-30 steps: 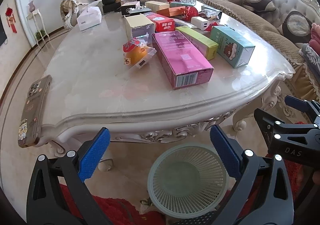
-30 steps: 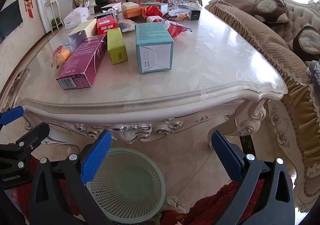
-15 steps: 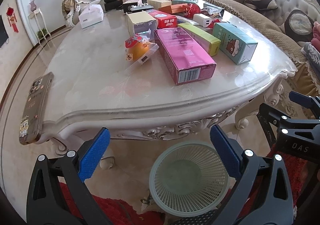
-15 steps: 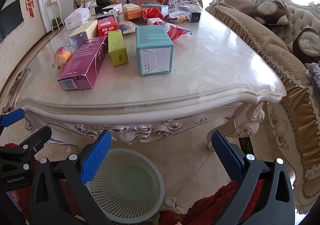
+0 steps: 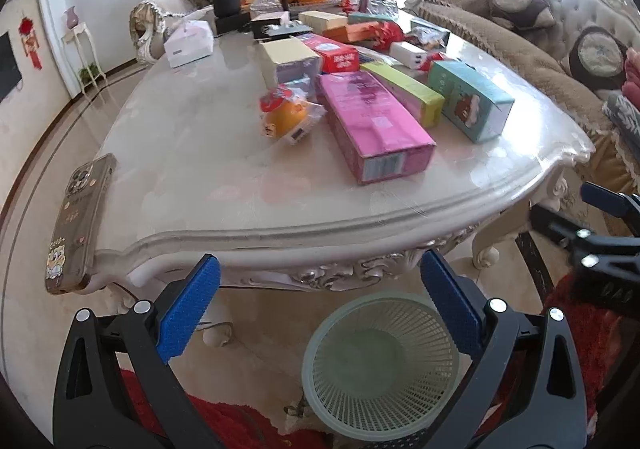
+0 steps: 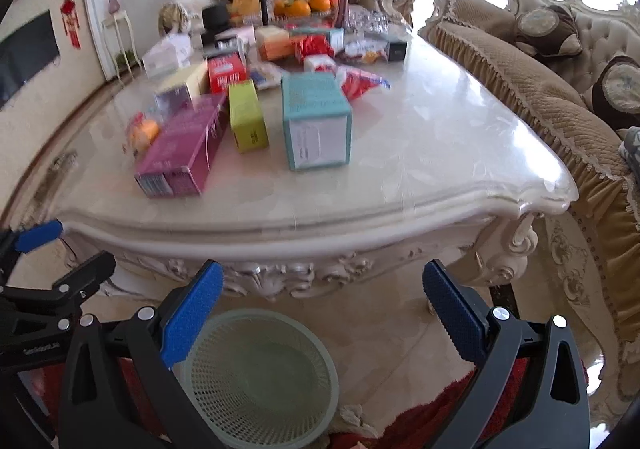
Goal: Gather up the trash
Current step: 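Grasp the orange snack packet with left tool while right tool grasps the teal box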
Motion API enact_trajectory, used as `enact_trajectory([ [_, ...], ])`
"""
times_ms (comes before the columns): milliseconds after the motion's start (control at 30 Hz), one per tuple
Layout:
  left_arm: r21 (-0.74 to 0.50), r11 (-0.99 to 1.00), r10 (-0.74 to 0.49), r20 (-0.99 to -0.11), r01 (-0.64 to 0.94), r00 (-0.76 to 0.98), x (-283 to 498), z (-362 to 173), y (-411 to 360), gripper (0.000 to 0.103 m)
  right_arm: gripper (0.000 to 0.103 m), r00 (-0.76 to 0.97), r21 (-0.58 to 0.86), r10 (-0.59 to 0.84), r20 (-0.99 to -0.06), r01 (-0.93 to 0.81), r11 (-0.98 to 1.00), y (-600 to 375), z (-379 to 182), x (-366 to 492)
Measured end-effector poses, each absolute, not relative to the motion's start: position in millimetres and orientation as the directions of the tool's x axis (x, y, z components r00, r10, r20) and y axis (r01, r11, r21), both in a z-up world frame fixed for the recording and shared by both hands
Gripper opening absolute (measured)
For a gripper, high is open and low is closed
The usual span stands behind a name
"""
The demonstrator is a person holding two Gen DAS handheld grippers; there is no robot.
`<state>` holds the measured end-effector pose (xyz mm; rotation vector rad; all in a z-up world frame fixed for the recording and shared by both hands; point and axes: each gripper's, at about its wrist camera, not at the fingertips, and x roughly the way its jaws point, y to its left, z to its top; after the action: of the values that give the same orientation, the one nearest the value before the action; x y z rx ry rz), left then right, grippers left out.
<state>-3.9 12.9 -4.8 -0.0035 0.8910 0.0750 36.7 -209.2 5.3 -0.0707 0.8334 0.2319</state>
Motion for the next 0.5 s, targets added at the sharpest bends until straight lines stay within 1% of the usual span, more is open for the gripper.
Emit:
enact_trajectory([
  [133, -0.038, 0.997, 0.015, -0.756, -0.066, 0.654, 5, 0, 27, 0.097, 0.096, 0.673, 0.107, 0.225, -0.704, -0.213, 0.971, -224, 15, 49],
  [200, -0.044, 0.998, -0.004, -0.745, -0.043, 0.667, 15, 4, 33, 0.097, 0.096, 0.669, 0.144, 0.256, -0.698, -0.218, 0.965, -228, 17, 61],
  [300, -0.045, 0.998, 0.004, -0.725, -0.053, 0.689, 31, 16, 50, 0.097, 0.096, 0.676, 0.139, 0.266, -0.687, -0.237, 0.961, -227, 23, 75],
  [400, -0.105, 0.992, -0.020, -0.698, -0.075, 0.716, 53, 28, 70, 0.097, 0.096, 0.700, 0.124, 0.280, -0.657, -0.267, 0.956, -221, 33, 89],
  [500, -0.164, 0.980, -0.039, -0.716, -0.113, 0.697, 82, 20, 81, 0.097, 0.096, 0.712, 0.110, 0.274, -0.647, -0.268, 0.957, -214, 35, 106],
])
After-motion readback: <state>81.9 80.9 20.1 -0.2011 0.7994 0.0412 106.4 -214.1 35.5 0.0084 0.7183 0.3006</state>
